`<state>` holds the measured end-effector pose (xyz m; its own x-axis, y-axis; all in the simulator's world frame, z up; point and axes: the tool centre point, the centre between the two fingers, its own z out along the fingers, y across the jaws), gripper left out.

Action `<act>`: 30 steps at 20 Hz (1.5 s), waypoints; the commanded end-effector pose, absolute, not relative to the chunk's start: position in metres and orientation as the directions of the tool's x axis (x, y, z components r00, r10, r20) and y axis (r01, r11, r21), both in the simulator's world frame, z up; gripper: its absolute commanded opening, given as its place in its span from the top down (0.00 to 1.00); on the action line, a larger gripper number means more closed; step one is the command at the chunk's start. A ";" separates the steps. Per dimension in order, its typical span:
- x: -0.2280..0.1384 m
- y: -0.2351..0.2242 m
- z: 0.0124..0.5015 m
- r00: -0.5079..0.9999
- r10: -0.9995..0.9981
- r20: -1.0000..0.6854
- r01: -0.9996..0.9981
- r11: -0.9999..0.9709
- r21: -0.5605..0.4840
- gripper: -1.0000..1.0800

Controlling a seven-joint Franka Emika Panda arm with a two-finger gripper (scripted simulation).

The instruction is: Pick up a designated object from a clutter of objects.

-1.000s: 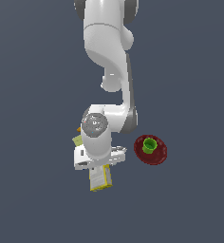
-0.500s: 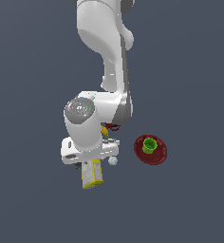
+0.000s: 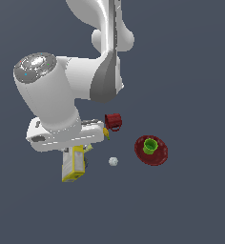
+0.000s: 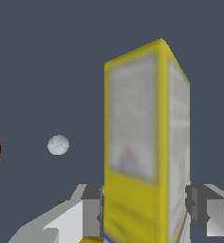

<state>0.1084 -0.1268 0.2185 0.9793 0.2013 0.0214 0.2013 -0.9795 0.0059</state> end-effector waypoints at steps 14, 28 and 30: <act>0.106 -0.204 0.366 0.979 0.204 0.006 0.204 -0.979 0.001 1.00; 0.110 -0.231 0.416 0.979 0.205 0.001 0.205 -0.979 0.000 1.00; 0.110 -0.232 0.417 0.979 0.205 0.001 0.205 -0.979 0.000 1.00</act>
